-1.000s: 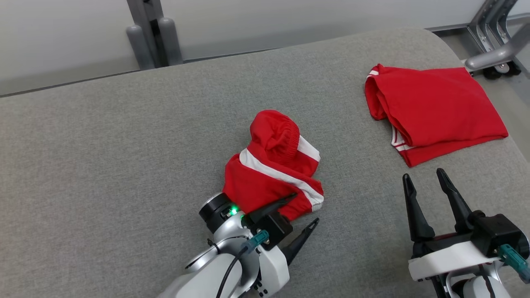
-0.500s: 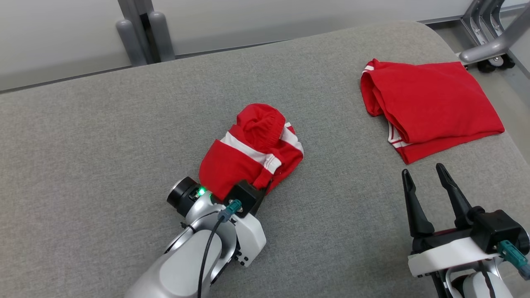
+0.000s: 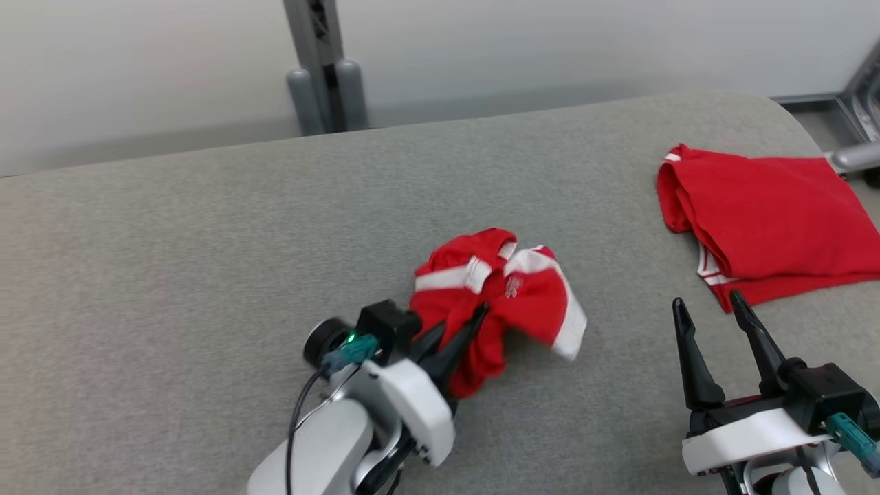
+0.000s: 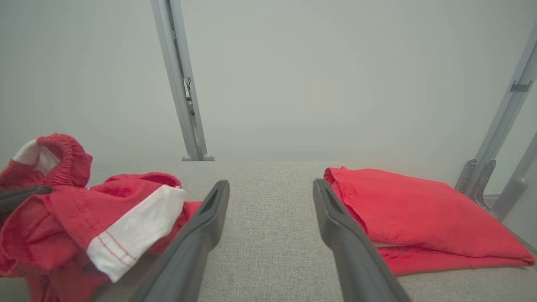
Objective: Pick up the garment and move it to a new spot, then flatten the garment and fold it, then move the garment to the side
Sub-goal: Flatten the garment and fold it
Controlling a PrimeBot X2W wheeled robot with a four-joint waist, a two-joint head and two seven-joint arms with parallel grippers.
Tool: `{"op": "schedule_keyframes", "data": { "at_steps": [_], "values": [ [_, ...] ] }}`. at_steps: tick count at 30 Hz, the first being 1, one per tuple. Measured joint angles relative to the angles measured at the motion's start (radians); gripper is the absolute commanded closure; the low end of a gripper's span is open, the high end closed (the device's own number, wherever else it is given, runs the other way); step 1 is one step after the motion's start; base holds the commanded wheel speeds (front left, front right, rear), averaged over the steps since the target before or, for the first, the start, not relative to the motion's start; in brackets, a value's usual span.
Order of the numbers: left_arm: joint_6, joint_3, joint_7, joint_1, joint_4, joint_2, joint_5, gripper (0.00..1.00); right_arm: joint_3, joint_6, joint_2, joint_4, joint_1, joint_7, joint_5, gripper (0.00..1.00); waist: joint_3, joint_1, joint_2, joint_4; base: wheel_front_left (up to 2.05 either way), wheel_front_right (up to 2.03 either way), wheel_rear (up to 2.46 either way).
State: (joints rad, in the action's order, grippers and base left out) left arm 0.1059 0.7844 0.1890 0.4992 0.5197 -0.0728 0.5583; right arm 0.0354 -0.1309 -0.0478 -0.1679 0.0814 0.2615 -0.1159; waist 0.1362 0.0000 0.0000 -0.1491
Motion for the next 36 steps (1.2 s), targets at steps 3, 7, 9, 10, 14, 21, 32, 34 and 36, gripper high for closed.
{"op": "schedule_keyframes", "data": {
  "at_steps": [3,7,9,10,14,21,32,34,36],
  "values": [
    [0.003,-0.003,-0.027,-0.055,-0.011,-0.041,0.03,0.34,-0.008,0.0,0.0,0.001,-0.007,0.0,0.001,0.0,-0.016,-0.0001,0.0,0.028,0.0,0.0,0.0],
    [-0.023,-0.013,-0.057,-0.137,-0.051,-0.095,0.055,0.0,-0.026,0.0,0.0,0.003,-0.024,0.0,0.003,0.0,-0.032,0.0,0.0,0.062,0.0,0.0,0.0],
    [-0.044,-0.02,-0.078,-0.182,-0.084,-0.123,0.069,0.0,-0.037,0.0,0.0,0.004,-0.036,0.0,0.004,0.0,-0.039,0.0,0.0,0.079,0.0,0.0,0.0],
    [-0.059,-0.025,-0.088,-0.204,-0.102,-0.138,0.072,0.0,-0.041,0.0,0.0,0.006,-0.041,0.0,0.005,0.0,-0.043,0.0,0.0,0.087,0.0,0.0,0.0],
    [-0.135,-0.066,-0.108,-0.285,-0.199,-0.197,0.1,0.0,-0.049,0.0,0.0,0.006,-0.054,0.0,0.007,0.0,-0.057,0.0,0.0,0.114,0.0,0.0,0.0],
    [-0.27,-0.16,-0.067,-0.289,-0.363,-0.235,0.088,0.0,-0.032,0.0,0.0,0.004,-0.054,0.0,0.003,0.0,-0.068,0.0,0.0,0.128,0.0,0.0,0.0],
    [-0.285,-0.147,-0.228,-0.061,-0.247,-0.13,0.113,0.0,-0.006,0.0,0.0,-0.007,-0.028,0.0,0.002,0.0,-0.038,0.0,0.0,0.055,0.0,0.0,0.0],
    [-0.285,-0.151,-0.253,-0.019,-0.176,-0.118,0.121,0.0,-0.002,0.0,-0.001,-0.008,-0.023,0.0,0.002,0.0,-0.031,-0.0001,0.0,0.036,0.0,0.0,0.0],
    [-0.288,-0.152,-0.289,0.024,-0.097,-0.115,0.121,0.0,0.002,0.0,-0.001,-0.008,-0.016,0.0,0.002,0.0,-0.022,0.0,0.0,0.017,0.0,0.0,0.0]
  ]
}}
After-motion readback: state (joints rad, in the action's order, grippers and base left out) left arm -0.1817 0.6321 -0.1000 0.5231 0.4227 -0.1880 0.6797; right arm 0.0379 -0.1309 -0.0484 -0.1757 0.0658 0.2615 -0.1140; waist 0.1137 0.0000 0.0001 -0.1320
